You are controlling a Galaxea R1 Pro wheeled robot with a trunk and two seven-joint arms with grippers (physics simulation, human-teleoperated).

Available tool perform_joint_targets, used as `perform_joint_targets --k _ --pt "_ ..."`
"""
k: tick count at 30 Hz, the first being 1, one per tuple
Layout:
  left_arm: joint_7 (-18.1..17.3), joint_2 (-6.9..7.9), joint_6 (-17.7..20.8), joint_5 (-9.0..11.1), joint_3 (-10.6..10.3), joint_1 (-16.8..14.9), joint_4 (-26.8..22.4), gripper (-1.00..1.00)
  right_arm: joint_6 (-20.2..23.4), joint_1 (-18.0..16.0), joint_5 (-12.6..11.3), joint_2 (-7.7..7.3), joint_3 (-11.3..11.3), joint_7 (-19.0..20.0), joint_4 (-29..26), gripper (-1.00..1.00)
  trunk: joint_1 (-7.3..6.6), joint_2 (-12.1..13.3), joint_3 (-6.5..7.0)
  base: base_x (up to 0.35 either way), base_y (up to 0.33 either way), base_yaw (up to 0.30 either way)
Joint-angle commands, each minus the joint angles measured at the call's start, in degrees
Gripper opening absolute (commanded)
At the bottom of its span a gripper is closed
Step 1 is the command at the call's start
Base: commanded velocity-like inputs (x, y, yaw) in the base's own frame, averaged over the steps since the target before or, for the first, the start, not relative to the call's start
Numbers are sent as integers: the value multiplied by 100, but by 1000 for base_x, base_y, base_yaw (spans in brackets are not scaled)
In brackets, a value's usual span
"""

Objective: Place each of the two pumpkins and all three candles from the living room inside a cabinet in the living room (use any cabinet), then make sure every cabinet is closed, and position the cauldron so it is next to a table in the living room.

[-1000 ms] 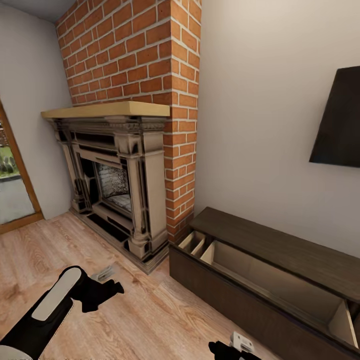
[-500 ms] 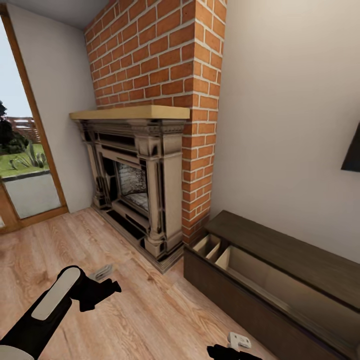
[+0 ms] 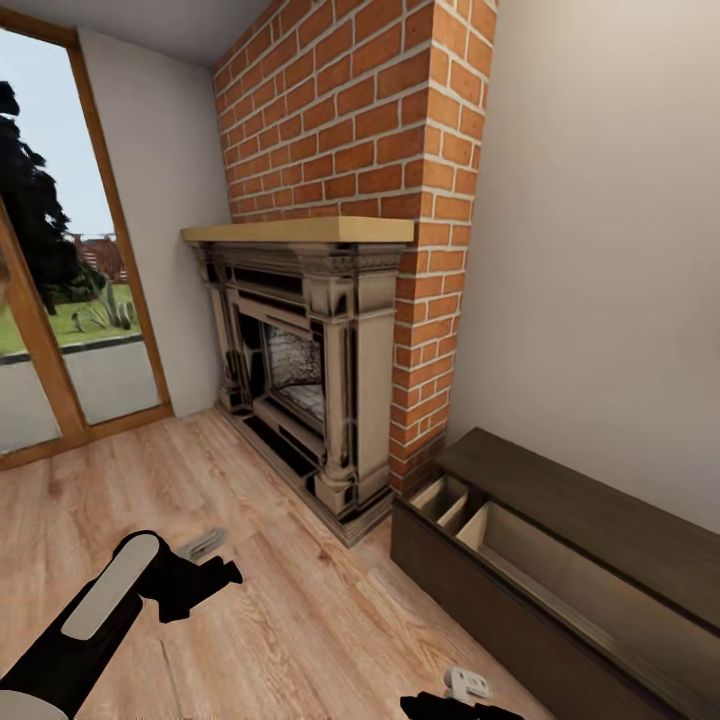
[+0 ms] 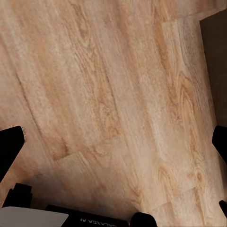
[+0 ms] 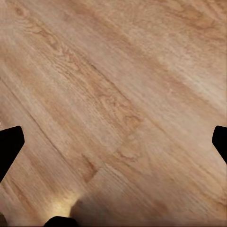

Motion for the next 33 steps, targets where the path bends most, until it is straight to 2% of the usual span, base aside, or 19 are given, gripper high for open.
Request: perform_joint_targets --k 1,15,24,33 --pt "59 4 -4 55 -9 -6 -4 100 28 -5 -57 -2 42 22 1 100 -1 -3 -8 0 0 275" --pt "57 -6 -11 56 -6 -6 -4 100 9 -5 -34 -8 48 237 -48 100 -1 -3 -40 0 0 276" --pt "48 -13 -6 56 -8 -5 -4 100 19 -5 314 -13 47 282 -377 100 -1 -3 -67 0 0 272" --pt "48 -13 -6 56 -31 -4 -4 100 25 -5 362 -12 43 210 -384 100 -1 -3 -104 -38 -49 259"
